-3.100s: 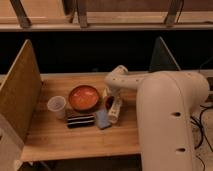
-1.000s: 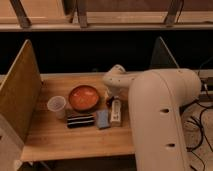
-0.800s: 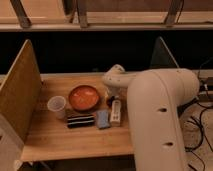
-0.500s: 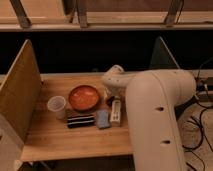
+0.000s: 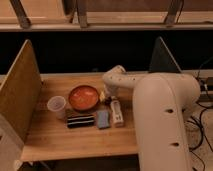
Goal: Place the pepper in the ceramic cup
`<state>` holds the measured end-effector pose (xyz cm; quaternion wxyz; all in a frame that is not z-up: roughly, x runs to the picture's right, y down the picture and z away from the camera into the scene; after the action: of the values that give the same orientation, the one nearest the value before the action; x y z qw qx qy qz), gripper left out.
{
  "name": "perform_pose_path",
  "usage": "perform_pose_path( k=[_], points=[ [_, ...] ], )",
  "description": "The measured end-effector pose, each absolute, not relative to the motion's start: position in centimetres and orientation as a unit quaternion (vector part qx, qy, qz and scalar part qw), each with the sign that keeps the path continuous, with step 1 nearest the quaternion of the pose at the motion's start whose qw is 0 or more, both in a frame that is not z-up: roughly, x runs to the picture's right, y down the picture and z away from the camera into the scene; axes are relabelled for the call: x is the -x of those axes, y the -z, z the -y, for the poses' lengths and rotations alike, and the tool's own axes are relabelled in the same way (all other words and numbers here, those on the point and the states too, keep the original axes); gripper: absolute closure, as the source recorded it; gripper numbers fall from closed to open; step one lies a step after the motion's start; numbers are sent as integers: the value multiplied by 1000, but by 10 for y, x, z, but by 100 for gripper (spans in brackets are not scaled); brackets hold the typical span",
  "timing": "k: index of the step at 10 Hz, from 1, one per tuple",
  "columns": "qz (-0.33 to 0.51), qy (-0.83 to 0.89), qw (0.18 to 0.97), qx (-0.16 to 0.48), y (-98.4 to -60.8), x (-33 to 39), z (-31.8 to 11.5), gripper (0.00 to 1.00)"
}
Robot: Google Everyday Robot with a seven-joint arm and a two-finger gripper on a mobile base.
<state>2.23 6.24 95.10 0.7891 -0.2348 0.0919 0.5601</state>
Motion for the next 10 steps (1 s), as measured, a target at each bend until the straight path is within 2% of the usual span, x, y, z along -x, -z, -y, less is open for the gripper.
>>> perform_pose_path(
  k=[4,7,10],
  points=[
    [-110,-558,793,218,-954,-34,-61,35],
    [-166,-555,796,175,-976,-82,-64,35],
    [-173,-544,807,151,-1004,-84,-55,35]
  ],
)
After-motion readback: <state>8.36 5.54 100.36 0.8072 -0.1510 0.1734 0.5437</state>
